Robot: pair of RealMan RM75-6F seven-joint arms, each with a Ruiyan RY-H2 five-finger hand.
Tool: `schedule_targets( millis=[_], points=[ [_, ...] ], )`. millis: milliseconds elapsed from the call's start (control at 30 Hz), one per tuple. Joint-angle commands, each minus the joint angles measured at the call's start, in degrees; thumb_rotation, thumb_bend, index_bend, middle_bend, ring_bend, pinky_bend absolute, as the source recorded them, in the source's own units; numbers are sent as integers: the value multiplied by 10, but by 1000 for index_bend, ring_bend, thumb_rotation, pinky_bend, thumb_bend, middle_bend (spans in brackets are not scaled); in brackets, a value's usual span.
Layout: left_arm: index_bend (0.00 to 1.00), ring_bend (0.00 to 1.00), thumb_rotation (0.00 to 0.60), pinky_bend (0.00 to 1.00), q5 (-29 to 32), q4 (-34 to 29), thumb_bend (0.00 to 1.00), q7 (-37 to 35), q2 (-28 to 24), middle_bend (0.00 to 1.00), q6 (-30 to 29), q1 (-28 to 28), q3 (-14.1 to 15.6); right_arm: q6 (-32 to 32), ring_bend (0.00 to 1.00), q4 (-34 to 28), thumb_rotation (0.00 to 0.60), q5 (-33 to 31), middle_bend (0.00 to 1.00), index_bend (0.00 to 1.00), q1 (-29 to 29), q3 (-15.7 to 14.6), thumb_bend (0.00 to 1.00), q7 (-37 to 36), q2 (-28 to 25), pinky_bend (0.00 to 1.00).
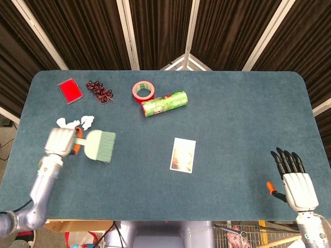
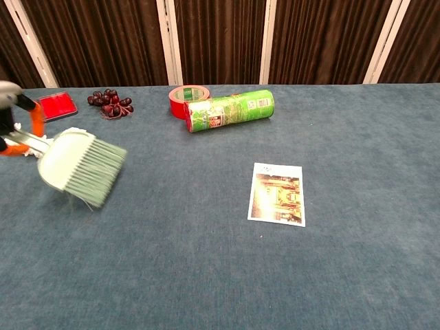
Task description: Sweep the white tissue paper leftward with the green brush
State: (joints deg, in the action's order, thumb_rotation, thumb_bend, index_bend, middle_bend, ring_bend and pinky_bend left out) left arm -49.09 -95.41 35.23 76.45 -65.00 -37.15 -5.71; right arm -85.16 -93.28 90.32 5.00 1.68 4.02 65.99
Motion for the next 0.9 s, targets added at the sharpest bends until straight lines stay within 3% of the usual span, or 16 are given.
schedule_targets(
  millis=[33, 233, 600, 900],
  points=[
    [761, 1000, 600, 1000, -11, -6, 705, 12, 13, 1000, -5, -3, 10, 1, 0, 1, 600, -1, 0, 0, 0, 0, 321, -1, 0, 2],
    [762, 1000, 600, 1000, -12, 11, 706, 31, 14, 1000, -10, -1, 17, -1, 0, 0, 600, -1, 0, 0, -2, 0, 322, -2, 0, 1],
    [762, 1000, 600, 1000, 64, 99, 706, 7, -28, 1000, 1, 26, 1, -2, 0, -5, 600, -1, 0, 0, -4, -2, 322, 1, -1, 2],
    [760, 1000, 600, 1000, 80, 109, 706, -89, -108, 1000, 2, 56, -48, -3, 0, -5, 600, 0, 0, 0, -4, -2, 322, 6, 0, 2]
  ],
)
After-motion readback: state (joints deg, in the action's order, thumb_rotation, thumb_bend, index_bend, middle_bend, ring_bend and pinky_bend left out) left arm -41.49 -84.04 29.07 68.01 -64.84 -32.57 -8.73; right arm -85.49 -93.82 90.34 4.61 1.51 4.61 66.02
